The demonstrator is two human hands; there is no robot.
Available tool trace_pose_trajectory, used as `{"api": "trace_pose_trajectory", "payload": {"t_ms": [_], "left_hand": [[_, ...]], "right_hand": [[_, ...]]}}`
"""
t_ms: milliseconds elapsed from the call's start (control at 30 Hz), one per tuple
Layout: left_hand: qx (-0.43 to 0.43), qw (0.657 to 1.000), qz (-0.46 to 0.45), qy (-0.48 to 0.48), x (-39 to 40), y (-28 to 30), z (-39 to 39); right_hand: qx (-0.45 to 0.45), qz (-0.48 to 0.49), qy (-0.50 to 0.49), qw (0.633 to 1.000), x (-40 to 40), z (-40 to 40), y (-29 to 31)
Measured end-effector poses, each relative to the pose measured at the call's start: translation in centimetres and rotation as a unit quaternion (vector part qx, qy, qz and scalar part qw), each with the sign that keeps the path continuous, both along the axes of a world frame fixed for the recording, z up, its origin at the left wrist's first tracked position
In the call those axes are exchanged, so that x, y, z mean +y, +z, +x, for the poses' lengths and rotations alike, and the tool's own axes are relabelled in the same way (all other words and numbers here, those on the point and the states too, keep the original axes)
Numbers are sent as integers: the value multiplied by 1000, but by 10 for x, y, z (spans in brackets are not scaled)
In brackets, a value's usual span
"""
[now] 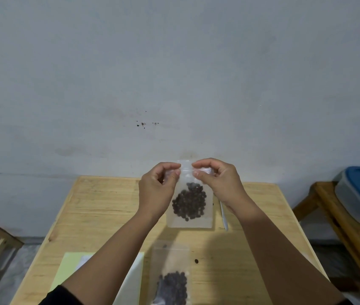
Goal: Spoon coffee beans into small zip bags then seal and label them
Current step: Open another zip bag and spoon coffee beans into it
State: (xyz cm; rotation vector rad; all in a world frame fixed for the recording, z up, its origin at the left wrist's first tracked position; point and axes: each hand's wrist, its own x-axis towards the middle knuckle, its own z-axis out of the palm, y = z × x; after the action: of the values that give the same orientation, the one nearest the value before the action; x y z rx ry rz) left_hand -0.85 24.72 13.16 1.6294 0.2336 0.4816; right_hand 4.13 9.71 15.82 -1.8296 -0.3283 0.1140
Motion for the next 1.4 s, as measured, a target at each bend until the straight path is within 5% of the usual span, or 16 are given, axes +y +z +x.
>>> {"api": "trace_pose_trajectory", "payload": {"t_ms": [400,567,800,1133,1400], "left_hand": [[49,999,16,12,12,-19,-4],[153,988,-14,-19,21,-59,-17],[270,950,147,-51,17,-129,-58],[293,918,250,-94,14,-150,-64],[176,897,384,-131,-5,-139,-58]], "right_hand": [[83,29,15,996,18,-8,-26],[176,21,-16,984,22,-30,-73],[268,-88,-60,957,22,-79,-142],[109,-309,-8,945,12,-91,-166],[-68,-438,67,894,-6,-90,-171]]}}
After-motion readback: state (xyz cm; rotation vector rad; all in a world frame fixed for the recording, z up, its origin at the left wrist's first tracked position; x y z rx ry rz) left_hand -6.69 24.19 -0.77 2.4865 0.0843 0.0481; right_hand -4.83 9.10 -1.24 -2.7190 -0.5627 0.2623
